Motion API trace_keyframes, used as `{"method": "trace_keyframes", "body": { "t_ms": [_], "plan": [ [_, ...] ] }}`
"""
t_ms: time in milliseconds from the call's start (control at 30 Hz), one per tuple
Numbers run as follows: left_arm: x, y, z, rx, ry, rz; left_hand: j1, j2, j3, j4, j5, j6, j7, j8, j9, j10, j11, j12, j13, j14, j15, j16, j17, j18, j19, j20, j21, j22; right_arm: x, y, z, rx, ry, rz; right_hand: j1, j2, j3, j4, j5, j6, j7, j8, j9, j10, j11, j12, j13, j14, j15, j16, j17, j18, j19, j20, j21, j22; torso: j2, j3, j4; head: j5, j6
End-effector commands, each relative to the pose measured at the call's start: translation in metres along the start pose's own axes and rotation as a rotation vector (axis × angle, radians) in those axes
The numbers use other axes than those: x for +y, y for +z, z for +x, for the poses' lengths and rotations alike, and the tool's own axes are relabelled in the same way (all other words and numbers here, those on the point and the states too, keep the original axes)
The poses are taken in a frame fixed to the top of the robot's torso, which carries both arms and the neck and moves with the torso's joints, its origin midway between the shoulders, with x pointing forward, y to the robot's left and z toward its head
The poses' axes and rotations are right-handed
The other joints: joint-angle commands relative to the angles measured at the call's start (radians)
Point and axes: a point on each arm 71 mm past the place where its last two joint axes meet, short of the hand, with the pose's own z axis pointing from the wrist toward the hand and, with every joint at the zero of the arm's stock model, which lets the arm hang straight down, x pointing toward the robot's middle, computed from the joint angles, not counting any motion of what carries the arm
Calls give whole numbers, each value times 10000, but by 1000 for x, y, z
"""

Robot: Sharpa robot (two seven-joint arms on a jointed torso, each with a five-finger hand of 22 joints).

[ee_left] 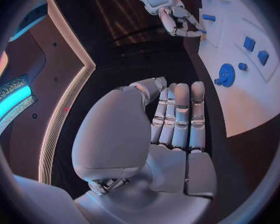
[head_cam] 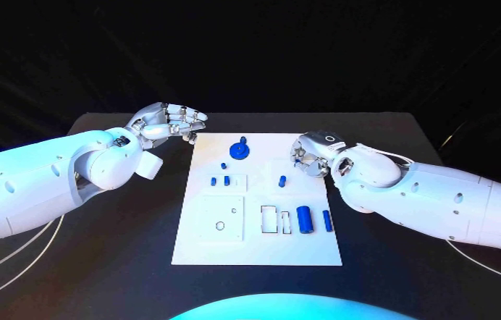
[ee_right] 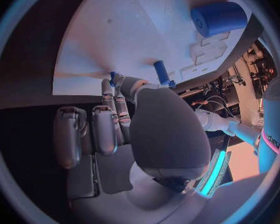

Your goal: Assemble the parts on the task board

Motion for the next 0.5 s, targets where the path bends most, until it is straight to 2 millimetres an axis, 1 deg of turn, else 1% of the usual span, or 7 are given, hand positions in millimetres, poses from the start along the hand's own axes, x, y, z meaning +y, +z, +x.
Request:
{"method": "trace_keyframes", "body": {
  "t_ms": [33, 233, 333, 433, 500],
  "plan": [
    [-1, 0, 0, 63, -103, 128, -87, 38, -15, -24, -7, -40, -12, 53, 11, -74, 25, 44, -8, 29, 11, 52, 15, 64, 72, 4, -70, -19, 1, -3, -13, -869, 314, -165, -136, -9, 216, -270, 33, 94, -9, 45, 5, 605, -557, -35, 7, 423, -59, -28, -11, -125, 624, -79, 35, 2272, -1, -1, -6, 10, 6],
    [-1, 0, -1, 6, -127, 104, -101, 29, -19, -33, -6, -73, 4, 44, 8, -104, 38, 36, -16, 16, 19, 41, 20, 61, 75, 6, -82, -29, 1, -10, -28, -1224, 643, -223, -153, -10, 225, -282, 33, 92, -7, 45, 10, 603, -556, -43, 4, 421, -59, -32, -19, -127, 627, -79, 45, 2275, -9, -13, -8, 7, 22],
    [-1, 1, -1, -11, -132, 103, -106, 29, -20, -35, -5, -84, 11, 41, 7, -111, 43, 36, -18, 13, 22, 38, 22, 60, 76, 6, -87, -33, 3, -13, -33, -1359, 845, -329, -153, -10, 225, -282, 33, 92, -7, 45, 10, 603, -556, -43, 4, 421, -59, -32, -19, -127, 627, -79, 45, 2275, -5, -6, -4, 22, 31],
    [-1, 1, -1, -22, -141, 104, -108, 29, -20, -35, -5, -87, 12, 41, 7, -113, 44, 35, -19, 11, 24, 37, 22, 59, 76, 7, -89, -34, 13, -17, -37, -1546, 1284, -623, -165, -12, 230, -290, 32, 93, -5, 46, 14, 604, -555, -48, 3, 423, -59, -25, -10, -131, 633, -79, 65, 2281, 7, 9, -2, 66, 48],
    [-1, 1, -1, -29, -148, 104, -108, 29, -20, -35, -5, -87, 12, 41, 7, -113, 44, 35, -19, 11, 24, 37, 22, 59, 76, 7, -89, -34, 20, -19, -37, -1588, 1514, -792, -165, -12, 230, -290, 32, 93, -5, 46, 14, 604, -555, -48, 3, 423, -59, -25, -10, -131, 633, -79, 65, 2281, 10, 8, -8, 102, 42]
  ]
}}
